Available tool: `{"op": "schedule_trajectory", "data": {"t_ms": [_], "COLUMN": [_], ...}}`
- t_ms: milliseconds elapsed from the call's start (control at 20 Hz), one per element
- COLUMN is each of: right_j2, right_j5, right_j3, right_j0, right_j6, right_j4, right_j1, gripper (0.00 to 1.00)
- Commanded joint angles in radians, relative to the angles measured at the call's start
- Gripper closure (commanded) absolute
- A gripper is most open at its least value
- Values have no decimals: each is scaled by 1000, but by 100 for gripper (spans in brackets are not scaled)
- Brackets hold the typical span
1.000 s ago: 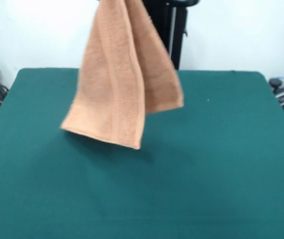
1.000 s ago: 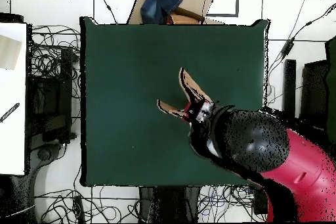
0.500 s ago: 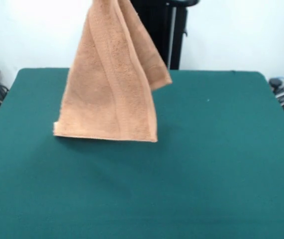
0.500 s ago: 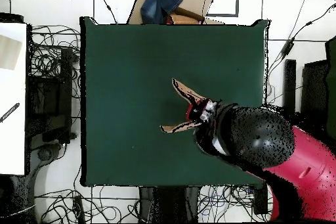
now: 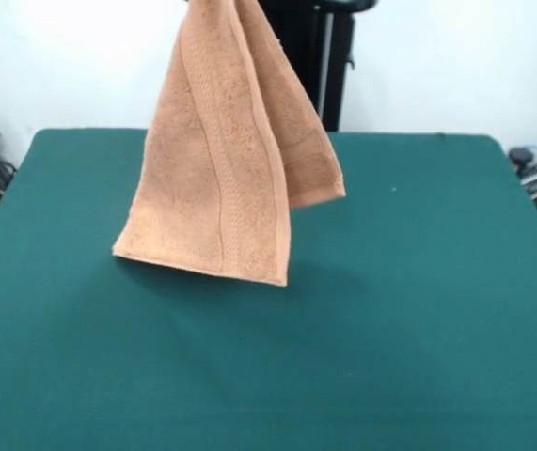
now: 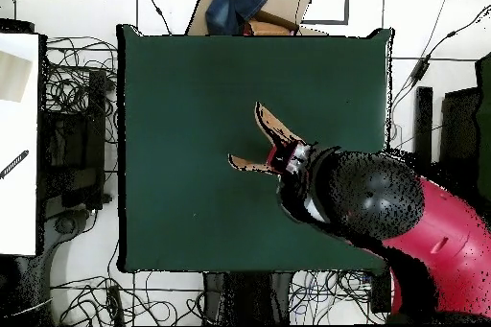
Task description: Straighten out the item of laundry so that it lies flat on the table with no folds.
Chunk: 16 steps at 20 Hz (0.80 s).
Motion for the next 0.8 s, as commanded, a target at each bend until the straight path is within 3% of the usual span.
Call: {"op": "schedule_trajectory", "data": {"t_ms": [50,500,800], "right_j2": [93,130,151], "right_j5": [-62,-107,-43], "right_j3": [163,163,145], "right_j0": [-20,-52,-82], "right_j6": [-176,-157,-178], "right_j4": [1,17,-2], "right_j1": [16,23,18], "gripper": [100,100,100]}}
